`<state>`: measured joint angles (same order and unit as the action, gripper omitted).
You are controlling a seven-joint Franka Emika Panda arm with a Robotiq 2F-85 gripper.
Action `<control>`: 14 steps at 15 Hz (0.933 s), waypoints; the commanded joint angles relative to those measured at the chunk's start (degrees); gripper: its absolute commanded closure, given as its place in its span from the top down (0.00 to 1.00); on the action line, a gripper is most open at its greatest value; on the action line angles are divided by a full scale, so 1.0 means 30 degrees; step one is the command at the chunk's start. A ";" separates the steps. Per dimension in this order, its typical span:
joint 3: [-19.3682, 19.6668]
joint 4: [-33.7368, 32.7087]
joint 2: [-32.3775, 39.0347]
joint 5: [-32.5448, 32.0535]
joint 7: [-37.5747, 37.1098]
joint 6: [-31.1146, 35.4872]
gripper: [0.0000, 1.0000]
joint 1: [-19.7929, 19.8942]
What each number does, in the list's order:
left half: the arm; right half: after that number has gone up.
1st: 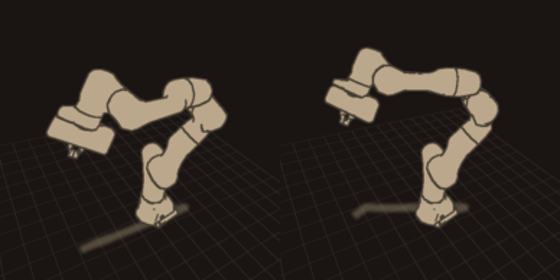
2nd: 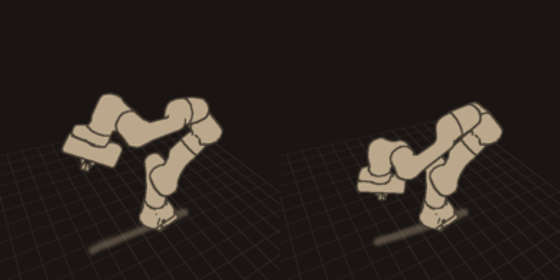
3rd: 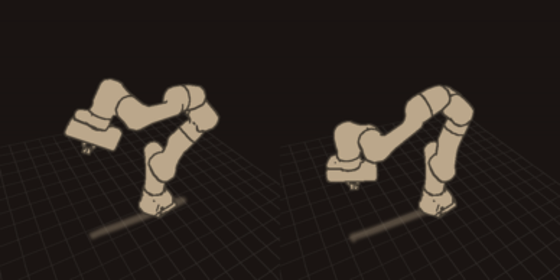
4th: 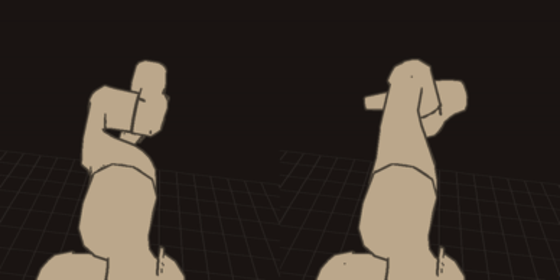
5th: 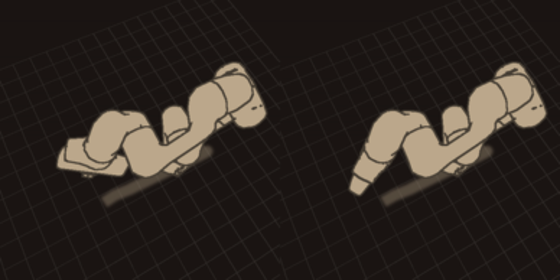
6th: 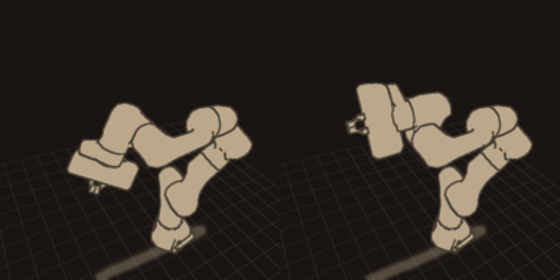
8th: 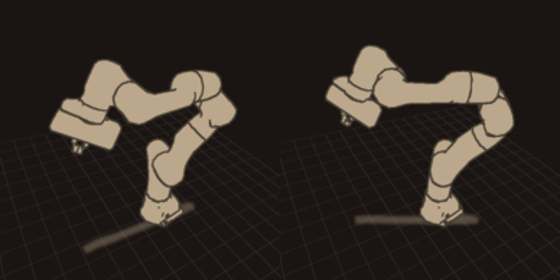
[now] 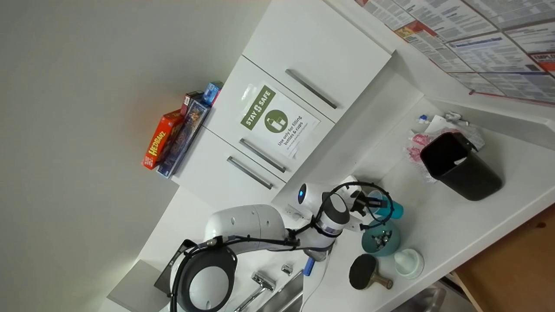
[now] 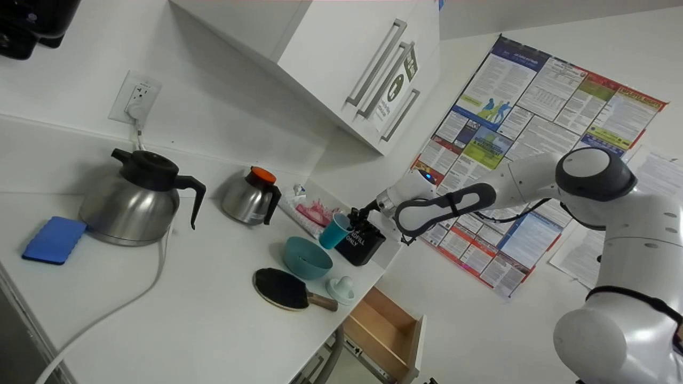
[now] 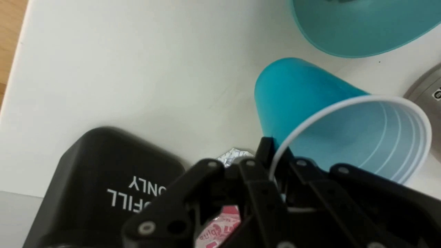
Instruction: Pour the candies in the light blue cup into the green bowl
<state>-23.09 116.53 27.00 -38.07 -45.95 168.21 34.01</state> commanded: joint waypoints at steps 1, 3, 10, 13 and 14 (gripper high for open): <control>-0.1508 -0.0634 -0.0165 0.1943 0.1545 -0.2019 0.01 0.1476; 0.1252 -0.0863 -0.0603 0.6243 0.4396 -0.2054 0.01 -0.1155; 0.7457 -0.2299 0.0280 1.3037 0.9778 -0.3243 0.01 -0.6704; 0.8679 -0.2736 0.0816 1.3383 0.9934 -0.3890 0.01 -0.7804; 0.8906 -0.2855 0.0991 1.3429 0.9965 -0.4055 0.01 -0.8020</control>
<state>0.73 110.51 28.29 0.22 -18.05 158.93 12.70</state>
